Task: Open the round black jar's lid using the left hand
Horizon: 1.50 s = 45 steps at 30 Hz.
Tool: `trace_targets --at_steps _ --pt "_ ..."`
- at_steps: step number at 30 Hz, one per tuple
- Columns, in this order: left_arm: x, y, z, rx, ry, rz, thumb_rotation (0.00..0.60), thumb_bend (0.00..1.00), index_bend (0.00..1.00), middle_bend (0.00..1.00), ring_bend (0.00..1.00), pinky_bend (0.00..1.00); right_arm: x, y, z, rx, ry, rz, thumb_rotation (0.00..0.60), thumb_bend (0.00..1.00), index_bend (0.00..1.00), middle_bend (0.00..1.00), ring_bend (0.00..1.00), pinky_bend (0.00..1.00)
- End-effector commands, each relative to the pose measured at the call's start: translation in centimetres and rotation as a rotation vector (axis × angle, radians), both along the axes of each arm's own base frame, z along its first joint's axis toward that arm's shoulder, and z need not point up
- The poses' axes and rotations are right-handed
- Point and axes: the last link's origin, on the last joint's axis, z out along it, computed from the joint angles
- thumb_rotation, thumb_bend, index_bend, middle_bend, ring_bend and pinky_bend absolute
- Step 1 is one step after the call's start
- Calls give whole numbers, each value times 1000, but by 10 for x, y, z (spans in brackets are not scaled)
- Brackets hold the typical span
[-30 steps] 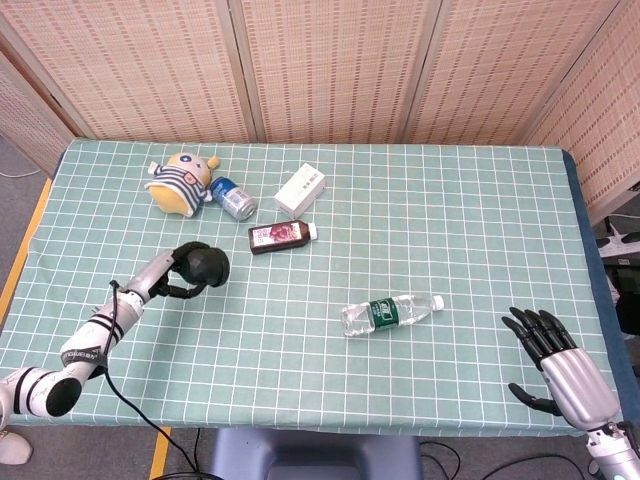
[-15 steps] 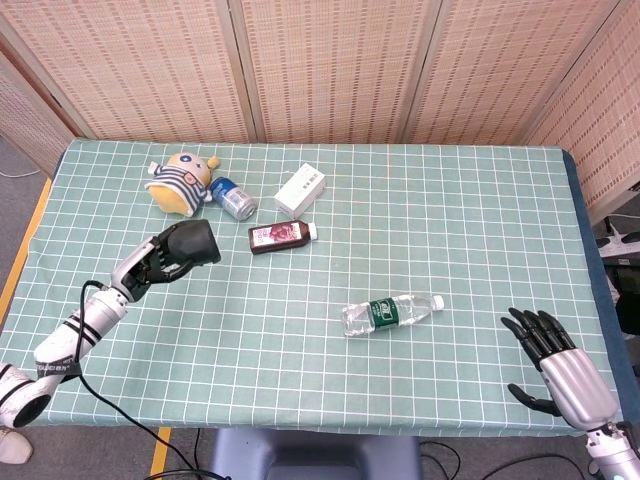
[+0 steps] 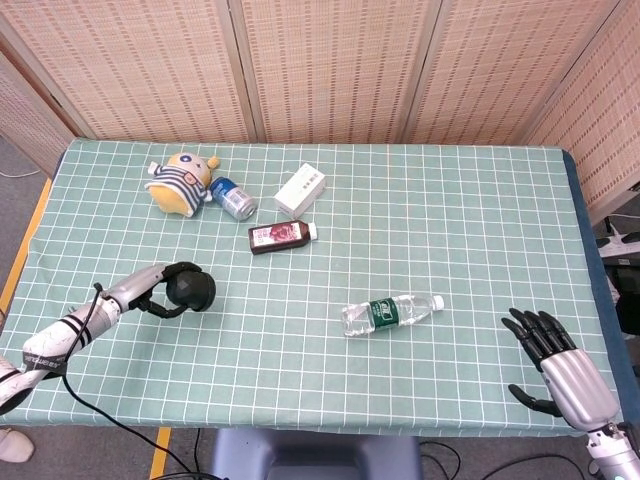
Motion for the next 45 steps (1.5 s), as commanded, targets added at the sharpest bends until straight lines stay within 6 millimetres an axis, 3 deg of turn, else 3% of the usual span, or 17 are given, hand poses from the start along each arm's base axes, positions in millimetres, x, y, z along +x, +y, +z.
trace_targets --at_steps 1,5,10,15,19,31,39,45 --pt "-30 20 11 68 595 -264 600 444 807 725 429 203 0 0 1 -1 3 -1 600 145 0 0 0 0" --pt "-32 15 11 306 859 -339 600 462 807 727 429 183 0 0 2 -6 9 0 600 145 0 0 0 0" --pt "-10 2 -4 444 1173 -185 600 468 807 727 428 190 -1 0 1 -1 11 -2 600 145 0 0 0 0" --pt "-6 -2 -5 509 1331 -154 600 469 801 725 428 213 0 0 2 -3 7 -2 600 144 0 0 0 0" --pt "-6 -4 -6 507 1353 -136 600 469 796 722 428 224 0 0 1 0 9 -2 600 145 0 0 0 0" --pt "0 -5 -9 454 1142 -166 600 469 792 727 429 233 0 0 0 2 15 -2 600 145 0 0 0 0" --pt "19 -7 -6 276 577 -67 600 468 796 733 440 208 -1 -1 1 0 12 -4 600 145 0 0 0 0" --pt "19 -16 -3 92 331 35 600 467 797 735 444 187 0 -1 -1 10 5 -4 600 145 0 0 0 0"
